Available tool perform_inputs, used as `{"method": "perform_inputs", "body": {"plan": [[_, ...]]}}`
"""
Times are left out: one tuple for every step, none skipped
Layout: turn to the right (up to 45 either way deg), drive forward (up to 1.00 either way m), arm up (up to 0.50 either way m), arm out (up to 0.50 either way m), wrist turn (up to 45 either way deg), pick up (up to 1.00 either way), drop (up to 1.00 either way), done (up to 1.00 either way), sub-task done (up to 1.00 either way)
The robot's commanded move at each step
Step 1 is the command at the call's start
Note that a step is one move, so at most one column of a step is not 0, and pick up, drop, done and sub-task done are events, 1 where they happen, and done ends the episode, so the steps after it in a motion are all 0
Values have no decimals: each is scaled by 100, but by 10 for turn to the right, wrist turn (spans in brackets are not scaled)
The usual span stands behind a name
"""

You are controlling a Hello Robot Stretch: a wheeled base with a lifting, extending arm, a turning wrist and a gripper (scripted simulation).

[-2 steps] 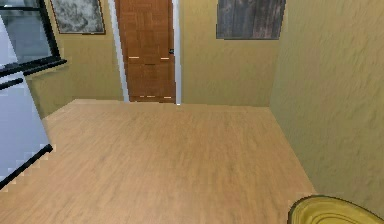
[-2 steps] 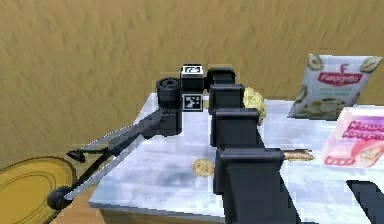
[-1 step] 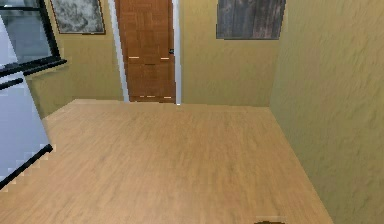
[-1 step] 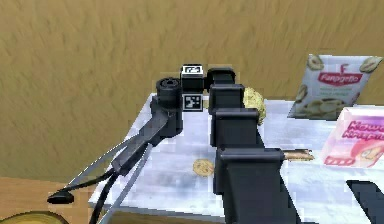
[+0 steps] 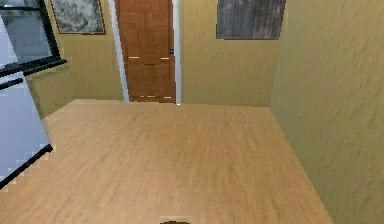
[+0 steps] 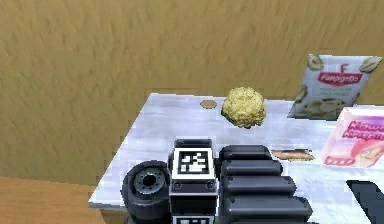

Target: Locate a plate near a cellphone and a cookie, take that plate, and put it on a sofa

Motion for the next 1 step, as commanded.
{"method": "perform_inputs", "body": {"plan": [[-450, 0, 0, 0, 0, 0, 0, 0, 0]]}}
